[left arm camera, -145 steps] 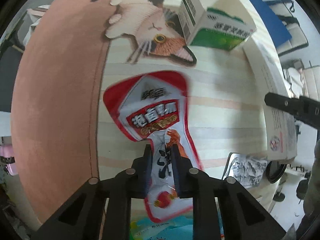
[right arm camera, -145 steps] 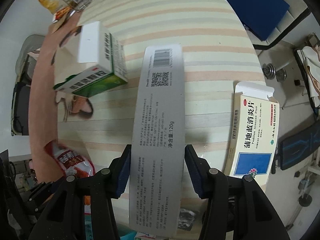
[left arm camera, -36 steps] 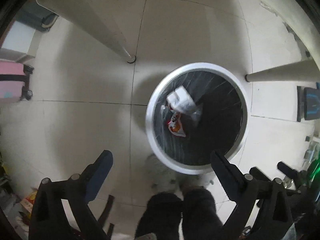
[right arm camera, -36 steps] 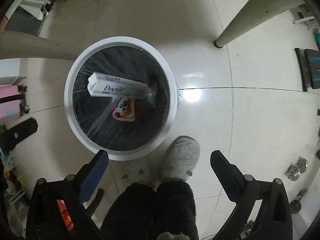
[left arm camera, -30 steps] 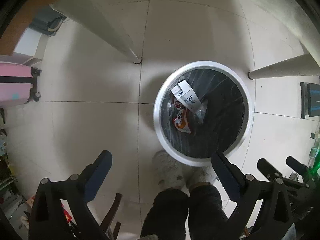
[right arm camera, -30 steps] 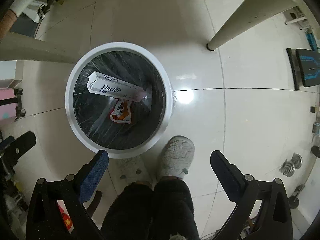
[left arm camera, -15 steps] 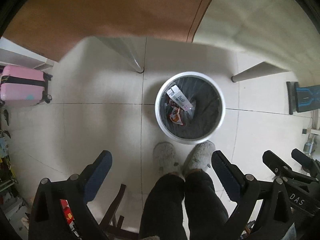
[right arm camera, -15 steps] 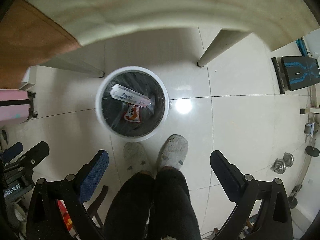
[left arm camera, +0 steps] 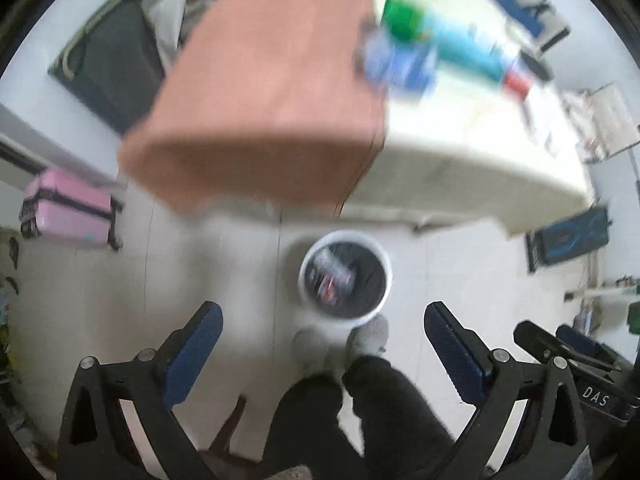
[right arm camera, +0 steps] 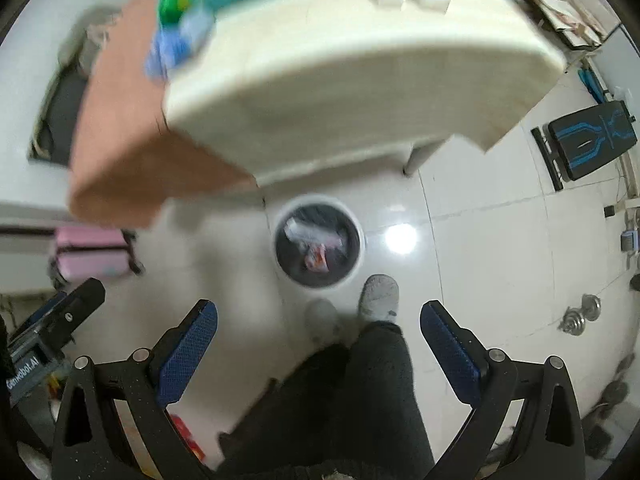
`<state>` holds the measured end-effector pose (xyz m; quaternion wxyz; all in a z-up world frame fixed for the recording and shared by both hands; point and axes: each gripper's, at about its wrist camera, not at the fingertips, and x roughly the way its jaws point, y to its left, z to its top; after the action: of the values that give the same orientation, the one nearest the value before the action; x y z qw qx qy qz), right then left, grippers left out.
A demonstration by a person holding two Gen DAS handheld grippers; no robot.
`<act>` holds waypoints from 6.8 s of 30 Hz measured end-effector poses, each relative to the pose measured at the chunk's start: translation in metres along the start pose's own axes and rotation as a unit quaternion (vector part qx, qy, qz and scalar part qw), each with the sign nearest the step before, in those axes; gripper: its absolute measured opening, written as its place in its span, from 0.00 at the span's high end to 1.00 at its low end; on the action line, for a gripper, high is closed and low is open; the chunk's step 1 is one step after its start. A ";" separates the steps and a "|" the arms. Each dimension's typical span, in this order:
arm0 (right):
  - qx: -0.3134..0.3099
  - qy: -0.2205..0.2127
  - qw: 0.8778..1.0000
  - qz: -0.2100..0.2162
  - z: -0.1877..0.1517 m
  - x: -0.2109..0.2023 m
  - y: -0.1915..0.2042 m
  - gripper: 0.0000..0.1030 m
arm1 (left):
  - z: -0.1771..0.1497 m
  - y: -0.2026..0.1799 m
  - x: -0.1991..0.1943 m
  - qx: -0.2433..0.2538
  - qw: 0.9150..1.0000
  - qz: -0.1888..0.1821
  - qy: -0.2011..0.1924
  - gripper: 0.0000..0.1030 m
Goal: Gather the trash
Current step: 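Grasp the small blue bag with the left tool while the right tool grasps a receipt, then carry the blue bag and receipt to the bin and release both, then move both tools back over the table, then grasp the green-blue rice bag with the left tool while the right tool grasps the milk carton, then carry the rice bag and milk carton to the bin and release both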
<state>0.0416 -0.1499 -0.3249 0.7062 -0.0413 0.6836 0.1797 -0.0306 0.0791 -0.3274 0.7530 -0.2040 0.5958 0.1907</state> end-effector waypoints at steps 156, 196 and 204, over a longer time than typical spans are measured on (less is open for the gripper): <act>0.058 -0.051 0.997 0.012 0.264 -0.018 -0.052 0.02 | 0.207 -0.050 0.063 -0.167 0.981 -0.096 0.022 0.06; -0.038 -0.073 0.997 0.013 0.243 -0.019 0.010 0.49 | 0.164 -0.056 -0.033 -0.013 0.991 0.008 -0.136 0.98; -0.025 -0.092 0.995 0.036 0.133 -0.047 0.011 0.49 | 0.082 -0.030 -0.049 -0.001 0.992 -0.059 -0.112 0.98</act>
<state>0.1646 -0.1088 -0.2687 0.7581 -0.0178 0.6117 0.2252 0.0420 0.0950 -0.2604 0.8246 -0.2172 0.4946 0.1683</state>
